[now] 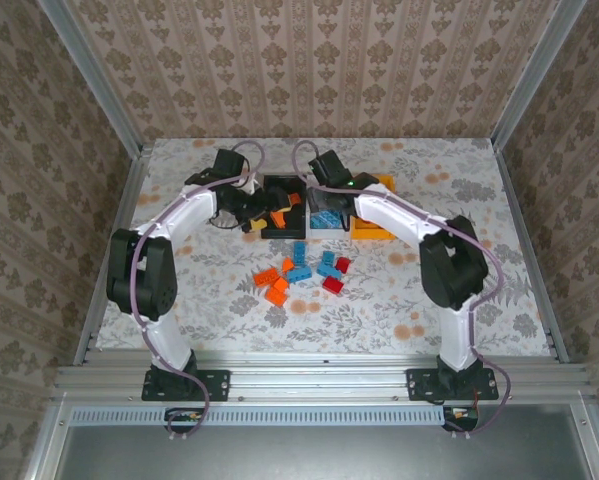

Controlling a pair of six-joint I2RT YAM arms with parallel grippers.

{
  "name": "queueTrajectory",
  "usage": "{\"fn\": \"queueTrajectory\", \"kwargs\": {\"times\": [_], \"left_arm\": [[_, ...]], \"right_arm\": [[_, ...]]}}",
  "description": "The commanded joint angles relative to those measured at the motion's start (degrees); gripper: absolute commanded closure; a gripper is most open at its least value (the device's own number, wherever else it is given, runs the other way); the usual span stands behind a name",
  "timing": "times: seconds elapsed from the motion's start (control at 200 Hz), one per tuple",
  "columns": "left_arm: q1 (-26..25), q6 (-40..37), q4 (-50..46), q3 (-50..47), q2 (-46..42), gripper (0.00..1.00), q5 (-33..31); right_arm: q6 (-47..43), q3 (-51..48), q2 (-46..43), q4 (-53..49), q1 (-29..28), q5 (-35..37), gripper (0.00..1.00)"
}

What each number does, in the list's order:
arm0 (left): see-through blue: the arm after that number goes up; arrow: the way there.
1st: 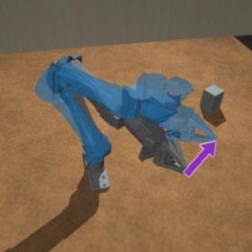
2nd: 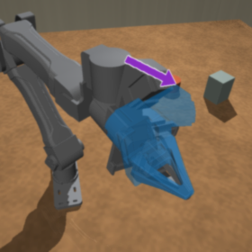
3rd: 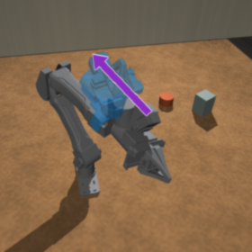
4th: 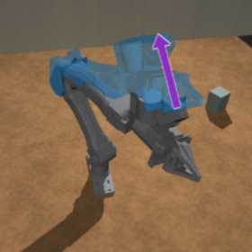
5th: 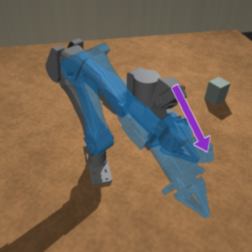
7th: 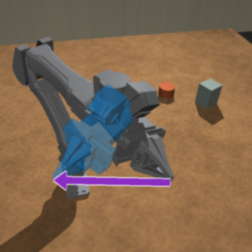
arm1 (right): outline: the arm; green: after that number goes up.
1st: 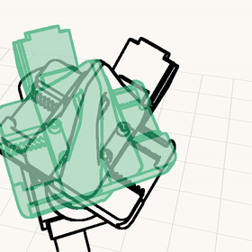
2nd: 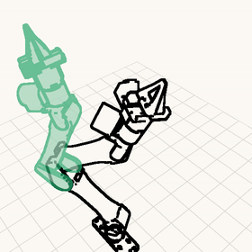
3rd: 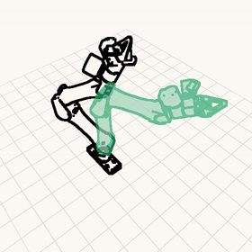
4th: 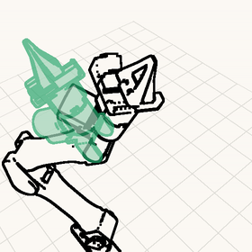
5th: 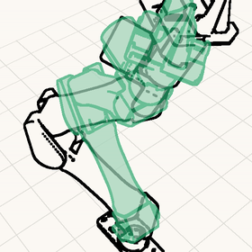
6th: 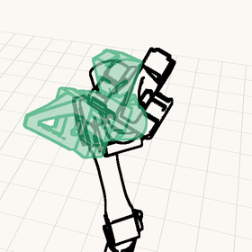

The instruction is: Sort the legos into containers by color

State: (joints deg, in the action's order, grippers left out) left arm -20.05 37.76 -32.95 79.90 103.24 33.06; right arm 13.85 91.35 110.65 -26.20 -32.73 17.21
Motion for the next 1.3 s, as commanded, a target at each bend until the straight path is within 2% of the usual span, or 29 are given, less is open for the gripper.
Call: {"fn": "queueTrajectory", "kwargs": {"times": [0.0, 0.125, 0.215, 0.275, 0.33, 0.38, 0.505, 0.905, 1.145, 1.295], "left_arm": [[0.4, -0.4, -0.7, 0.4, -1.1, 0.12, 0.7], [0.4, -0.6, -0.9, 0.5, -2.1, 0.12, 0.1], [0.2, -0.6, -0.9, 0.5, -2.5, 0.12, 0.1], [-0.2, -0.5, -0.7, 0.4, -2.4, 0.12, 0.5], [-1.0, -0.4, -0.5, 0.4, -2.0, 0.12, 0.9], [-2.0, -0.2, -0.4, 0.5, -1.7, 0.12, 1.6], [-3.9, -0.7, -0.9, 0.9, -1.4, 0.12, 1.9], [-4.0, -1.2, -1.3, 1.2, -2.5, 0.12, 1.4], [-3.7, -1.2, -1.4, 1.3, -2.4, 0.12, 1.3], [-3.4, -1.2, -1.5, 1.3, -2.3, 0.12, 1.3]], "right_arm": [[2.6, -8.1, -9.5, 2.2, -3.7, 1.2, 0.26], [13.6, -22.6, -17.5, 2.8, -11.1, 6.2, 0.24], [21.0, -33.6, -21.8, 6.2, -16.7, 6.1, 0.21], [21.5, -36.2, -22.2, 6.2, -19.6, 6.0, 0.19], [18.1, -37.1, -21.8, 6.3, -21.0, 4.9, 0.18], [14.3, -37.3, -21.0, 6.0, -21.1, 2.2, 0.17], [10.4, -37.3, -19.5, 3.0, -21.0, 2.5, 0.14], [3.4, -33.5, -11.7, 3.6, -17.0, -1.3, 0.16], [4.7, -33.7, -10.4, 4.4, -17.3, -5.5, 0.3], [7.4, -35.5, -13.2, 3.3, -18.5, -6.1, 0.32]]}}
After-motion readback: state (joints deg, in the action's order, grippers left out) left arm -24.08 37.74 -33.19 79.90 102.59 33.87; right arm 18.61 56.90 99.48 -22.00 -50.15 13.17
